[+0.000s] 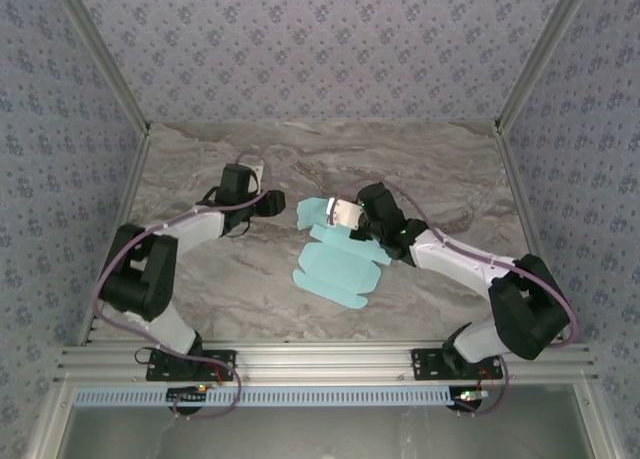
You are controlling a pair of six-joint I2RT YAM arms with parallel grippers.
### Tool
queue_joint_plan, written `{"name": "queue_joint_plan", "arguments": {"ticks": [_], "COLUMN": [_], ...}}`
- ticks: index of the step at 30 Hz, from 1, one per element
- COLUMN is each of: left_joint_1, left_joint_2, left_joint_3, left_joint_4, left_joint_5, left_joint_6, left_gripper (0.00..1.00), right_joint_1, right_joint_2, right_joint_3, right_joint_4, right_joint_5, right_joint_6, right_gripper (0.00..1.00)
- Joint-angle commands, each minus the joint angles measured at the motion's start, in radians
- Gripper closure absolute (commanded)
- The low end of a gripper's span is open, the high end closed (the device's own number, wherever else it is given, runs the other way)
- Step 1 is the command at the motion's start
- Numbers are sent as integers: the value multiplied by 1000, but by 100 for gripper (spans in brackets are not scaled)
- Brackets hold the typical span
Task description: Fold the paper box
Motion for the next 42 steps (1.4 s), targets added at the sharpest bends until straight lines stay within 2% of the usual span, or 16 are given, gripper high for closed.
{"name": "queue_joint_plan", "arguments": {"ticks": [1, 6, 13, 24, 34, 42], "left_joint_1": [1, -14, -61, -81, -124, -127], "left_joint_2": [72, 135, 183, 178, 147, 136], "left_joint_3": [88, 133, 146, 51, -4, -25], "left_joint_4": [-65, -63, -57, 144, 207, 269], "left_joint_5": [76, 165, 197, 387, 416, 467], "left_joint_6": [10, 18, 81, 82, 170, 188], "left_gripper": [42, 42, 43, 44, 44, 44], "right_joint_1": [17, 31, 34, 12, -6, -10], "right_joint_2": [20, 32, 40, 27, 28, 17], "right_joint_3": [-36, -77, -111, -114, -121, -129], "right_joint_4": [98, 173, 235, 226, 218, 219], "right_joint_5": [77, 123, 130, 122, 99, 75], "right_joint_6": [-116, -204, -215, -174, -144, -158], "right_gripper": [100, 100, 100, 100, 100, 100]}}
